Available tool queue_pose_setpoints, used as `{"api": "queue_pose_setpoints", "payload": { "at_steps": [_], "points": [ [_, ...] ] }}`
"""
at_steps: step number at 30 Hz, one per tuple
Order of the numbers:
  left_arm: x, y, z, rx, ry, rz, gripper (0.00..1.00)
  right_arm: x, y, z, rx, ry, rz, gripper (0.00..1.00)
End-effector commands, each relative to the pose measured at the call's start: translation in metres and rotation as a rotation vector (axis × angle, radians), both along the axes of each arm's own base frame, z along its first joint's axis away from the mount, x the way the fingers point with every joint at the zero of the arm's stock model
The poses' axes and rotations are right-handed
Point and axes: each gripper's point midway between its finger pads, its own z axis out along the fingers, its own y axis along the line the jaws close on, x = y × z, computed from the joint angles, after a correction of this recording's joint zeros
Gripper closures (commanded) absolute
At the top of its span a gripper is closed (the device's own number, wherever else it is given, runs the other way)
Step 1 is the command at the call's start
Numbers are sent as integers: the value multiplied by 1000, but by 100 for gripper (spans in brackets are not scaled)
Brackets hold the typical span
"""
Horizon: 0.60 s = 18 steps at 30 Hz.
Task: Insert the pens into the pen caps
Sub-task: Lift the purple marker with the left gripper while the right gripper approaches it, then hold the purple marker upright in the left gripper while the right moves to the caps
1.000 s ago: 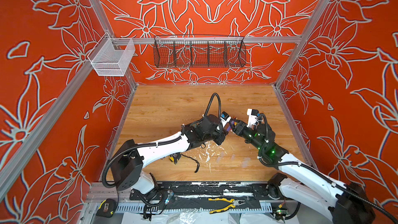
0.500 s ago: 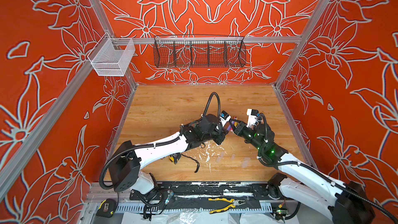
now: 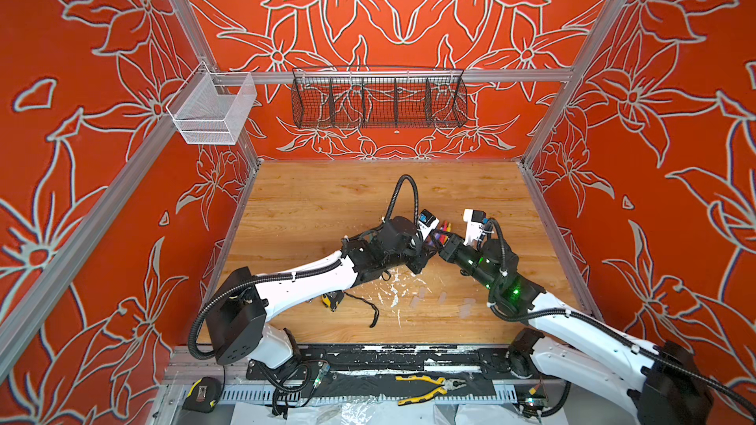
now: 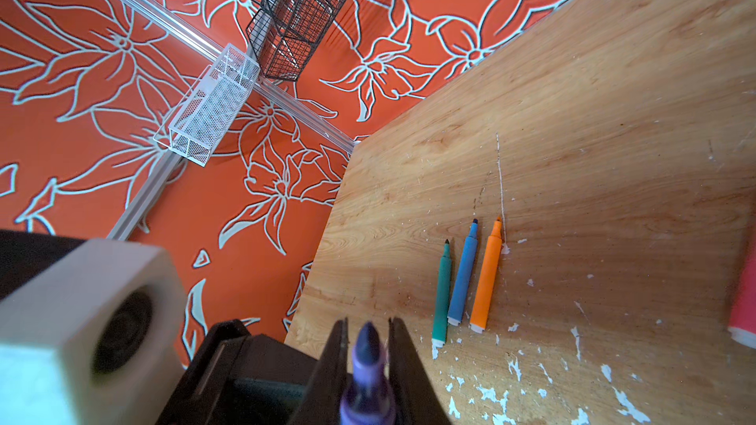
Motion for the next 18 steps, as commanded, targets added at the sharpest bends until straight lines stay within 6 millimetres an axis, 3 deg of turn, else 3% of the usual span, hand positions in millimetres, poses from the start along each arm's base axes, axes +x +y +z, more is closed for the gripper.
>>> {"api": "queue_pose_setpoints", "payload": {
  "at_steps": [1,13,15,18],
  "points": [
    [-2,-2,8,-25,-23,-10,70,3,0,12,27,-28,-24,86],
    [-3,1,1,-8,-20,-6,73,-1,-9,18,40,-45,-52,86],
    [-3,0,1,-12,-21,-8,78,-1,-9,18,46,-43,-51,86],
    [-2,-1,0,-16,-25,-4,95,-1,-8,17,47,-38,-50,85]
  ]
}}
